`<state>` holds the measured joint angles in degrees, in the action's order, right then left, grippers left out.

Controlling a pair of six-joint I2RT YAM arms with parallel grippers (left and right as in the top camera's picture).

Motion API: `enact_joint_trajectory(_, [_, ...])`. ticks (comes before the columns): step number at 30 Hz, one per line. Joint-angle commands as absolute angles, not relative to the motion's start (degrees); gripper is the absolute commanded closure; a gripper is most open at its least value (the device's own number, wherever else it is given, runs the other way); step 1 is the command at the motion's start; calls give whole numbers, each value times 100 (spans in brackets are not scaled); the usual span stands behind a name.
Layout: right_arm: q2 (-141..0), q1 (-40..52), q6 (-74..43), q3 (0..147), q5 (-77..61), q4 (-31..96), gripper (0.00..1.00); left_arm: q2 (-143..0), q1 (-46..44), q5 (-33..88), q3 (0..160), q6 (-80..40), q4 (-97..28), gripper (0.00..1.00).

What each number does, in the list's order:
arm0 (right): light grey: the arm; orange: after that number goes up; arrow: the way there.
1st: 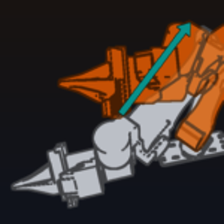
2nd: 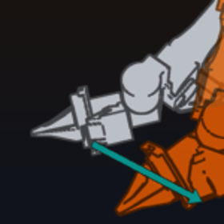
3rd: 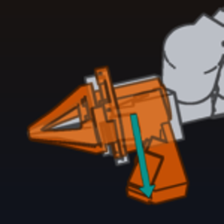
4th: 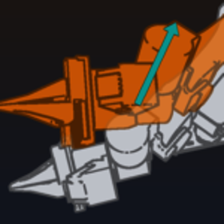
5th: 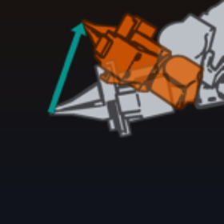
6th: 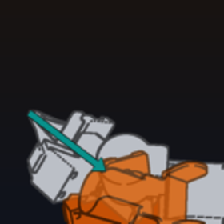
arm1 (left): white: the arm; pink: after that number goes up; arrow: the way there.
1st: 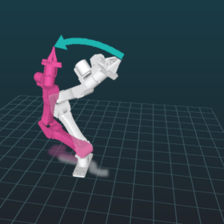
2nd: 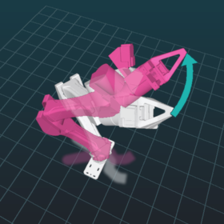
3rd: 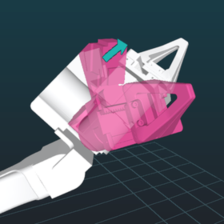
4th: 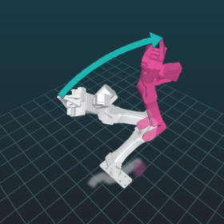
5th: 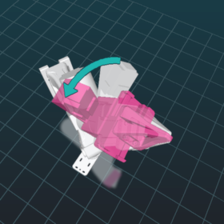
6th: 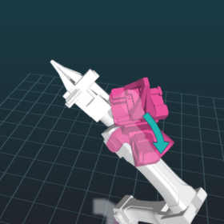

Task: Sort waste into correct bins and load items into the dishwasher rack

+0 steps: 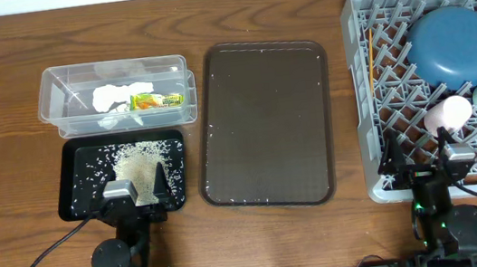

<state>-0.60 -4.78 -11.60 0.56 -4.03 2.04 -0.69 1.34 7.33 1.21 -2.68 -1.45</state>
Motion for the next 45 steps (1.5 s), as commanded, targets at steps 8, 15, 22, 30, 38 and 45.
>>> enact_joint_trajectory(8, [-27,-331,-698,32,-106,421,1,-30,154,814,23,-172,-340,7])
enact_joint_trajectory(15, [-34,-336,-698,32,-108,425,1,-30,154,814,23,-174,-340,7])
enact_joint_trajectory(22, [-34,-336,-698,32,-108,423,1,-30,154,814,23,-172,-340,7])
enact_joint_trajectory(30, [-34,-336,-698,32,-108,425,1,-27,154,814,23,-172,-340,7])
enact_joint_trajectory(38, [-34,-336,-698,32,-108,425,1,-30,154,814,23,-172,-340,7])
enact_joint_trajectory(45, [-34,-336,-698,32,-108,425,1,-30,154,814,23,-172,-340,7])
